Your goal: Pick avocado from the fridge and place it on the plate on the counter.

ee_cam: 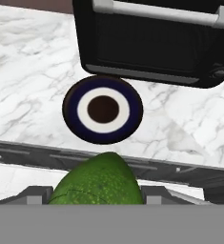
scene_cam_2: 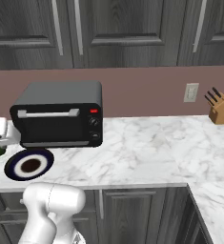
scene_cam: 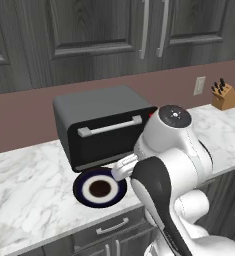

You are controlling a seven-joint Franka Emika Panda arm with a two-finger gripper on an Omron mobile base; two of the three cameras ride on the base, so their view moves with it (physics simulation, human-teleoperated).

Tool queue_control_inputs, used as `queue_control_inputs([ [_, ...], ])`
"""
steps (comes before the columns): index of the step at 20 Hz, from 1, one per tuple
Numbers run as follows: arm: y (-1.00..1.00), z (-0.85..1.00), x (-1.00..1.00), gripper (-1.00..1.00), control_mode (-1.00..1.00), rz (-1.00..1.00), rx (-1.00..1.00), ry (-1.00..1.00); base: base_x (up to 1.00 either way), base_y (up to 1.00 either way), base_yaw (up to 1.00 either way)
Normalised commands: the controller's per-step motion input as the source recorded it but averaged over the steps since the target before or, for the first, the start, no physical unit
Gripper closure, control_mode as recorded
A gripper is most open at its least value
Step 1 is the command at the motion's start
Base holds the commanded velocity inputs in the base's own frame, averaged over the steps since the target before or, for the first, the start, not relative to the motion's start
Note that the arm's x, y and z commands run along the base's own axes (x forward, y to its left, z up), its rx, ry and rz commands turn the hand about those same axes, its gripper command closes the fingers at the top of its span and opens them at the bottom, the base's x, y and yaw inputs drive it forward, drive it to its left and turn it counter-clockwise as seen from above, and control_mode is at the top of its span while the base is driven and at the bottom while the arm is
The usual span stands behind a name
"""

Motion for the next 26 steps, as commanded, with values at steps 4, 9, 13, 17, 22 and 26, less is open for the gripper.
queue_control_inputs([
  [4,0.00,-0.25,0.34,1.00,-1.00,0.00,0.00,0.06,0.00,0.00,0.00],
  [9,0.00,-0.64,0.41,1.00,-1.00,0.00,0.00,0.00,0.00,0.00,0.00],
  [13,0.04,-0.47,0.61,1.00,-1.00,0.00,0.00,0.01,0.00,0.00,0.00],
  [17,0.20,-0.39,0.70,1.00,-1.00,0.00,0.00,0.01,0.00,0.00,0.00],
  [22,0.35,-0.46,0.72,1.00,-1.00,0.00,0.00,0.04,0.00,0.00,0.00],
  [26,0.32,-0.46,0.69,1.00,-1.00,0.00,0.00,0.09,0.00,0.00,0.00],
])
